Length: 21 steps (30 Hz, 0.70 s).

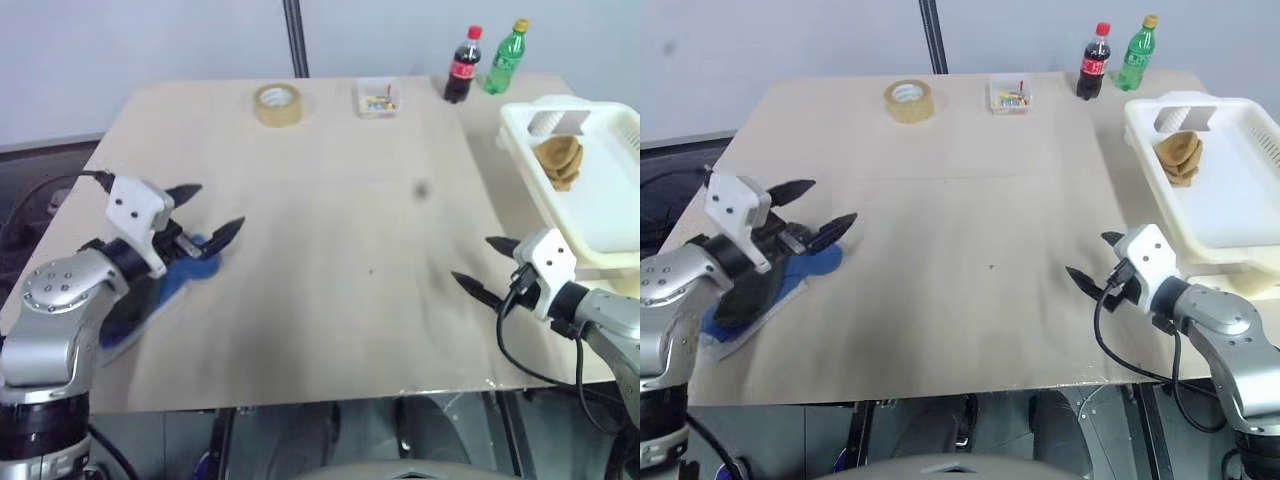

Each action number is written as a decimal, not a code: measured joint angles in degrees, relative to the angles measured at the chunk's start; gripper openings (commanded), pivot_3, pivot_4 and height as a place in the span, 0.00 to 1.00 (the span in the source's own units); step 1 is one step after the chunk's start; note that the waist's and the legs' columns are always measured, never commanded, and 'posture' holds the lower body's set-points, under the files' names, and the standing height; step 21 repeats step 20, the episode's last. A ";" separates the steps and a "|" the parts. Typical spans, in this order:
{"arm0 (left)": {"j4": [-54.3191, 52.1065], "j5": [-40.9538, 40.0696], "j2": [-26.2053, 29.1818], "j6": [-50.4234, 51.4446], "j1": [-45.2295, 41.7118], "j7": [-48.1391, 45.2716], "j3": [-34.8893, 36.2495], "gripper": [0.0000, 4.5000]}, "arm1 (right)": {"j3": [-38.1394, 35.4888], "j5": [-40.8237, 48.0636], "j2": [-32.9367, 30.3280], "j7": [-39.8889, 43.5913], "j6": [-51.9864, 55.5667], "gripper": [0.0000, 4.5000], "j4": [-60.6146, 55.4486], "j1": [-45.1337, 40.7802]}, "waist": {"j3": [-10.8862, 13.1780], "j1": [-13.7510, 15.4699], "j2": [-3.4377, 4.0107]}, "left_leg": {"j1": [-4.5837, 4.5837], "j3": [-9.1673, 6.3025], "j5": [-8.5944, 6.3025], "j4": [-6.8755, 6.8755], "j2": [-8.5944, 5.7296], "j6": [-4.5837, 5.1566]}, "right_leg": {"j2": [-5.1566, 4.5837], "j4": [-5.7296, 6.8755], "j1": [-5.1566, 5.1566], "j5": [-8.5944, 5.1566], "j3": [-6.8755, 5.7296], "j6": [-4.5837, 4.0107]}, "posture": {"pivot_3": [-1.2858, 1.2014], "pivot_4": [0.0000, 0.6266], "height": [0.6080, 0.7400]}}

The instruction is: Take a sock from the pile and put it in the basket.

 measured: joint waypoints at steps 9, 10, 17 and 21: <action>3.77 -12.37 1.88 14.73 -4.71 2.43 10.08 0.99 | 0.91 -0.15 0.12 1.59 -1.18 1.00 1.57 -0.66 | -0.04 -0.80 -0.06 | 0.08 0.08 0.00 0.10 -0.03 0.00 | 0.08 0.05 0.04 0.01 0.09 0.01 | 0.52 0.24 1.00; 0.36 -14.80 2.61 16.49 0.00 -0.55 10.46 0.99 | 0.95 -0.13 0.10 1.84 -1.29 1.00 1.60 -0.79 | -0.04 -1.29 -0.07 | 0.06 0.10 0.04 0.06 -0.01 -0.08 | 0.05 0.02 0.01 0.00 0.13 0.01 | 0.52 0.24 1.00; -12.36 -19.70 3.94 20.03 19.00 -9.70 14.72 0.99 | 0.81 0.49 -0.76 4.15 -1.56 1.00 1.74 -1.06 | -0.03 -0.95 -0.07 | 0.11 0.09 -0.06 -0.04 0.09 0.06 | -0.14 -0.01 0.04 -0.01 0.09 -0.02 | 0.52 0.24 1.00; -13.19 -19.15 3.96 18.97 21.53 -11.25 14.80 0.99 | 0.77 0.66 -1.17 4.38 -1.46 1.00 1.73 -0.99 | -0.03 -0.40 -0.08 | 0.13 0.07 -0.05 0.02 0.09 0.06 | -0.10 0.00 0.07 -0.01 0.06 -0.03 | 0.52 0.24 1.00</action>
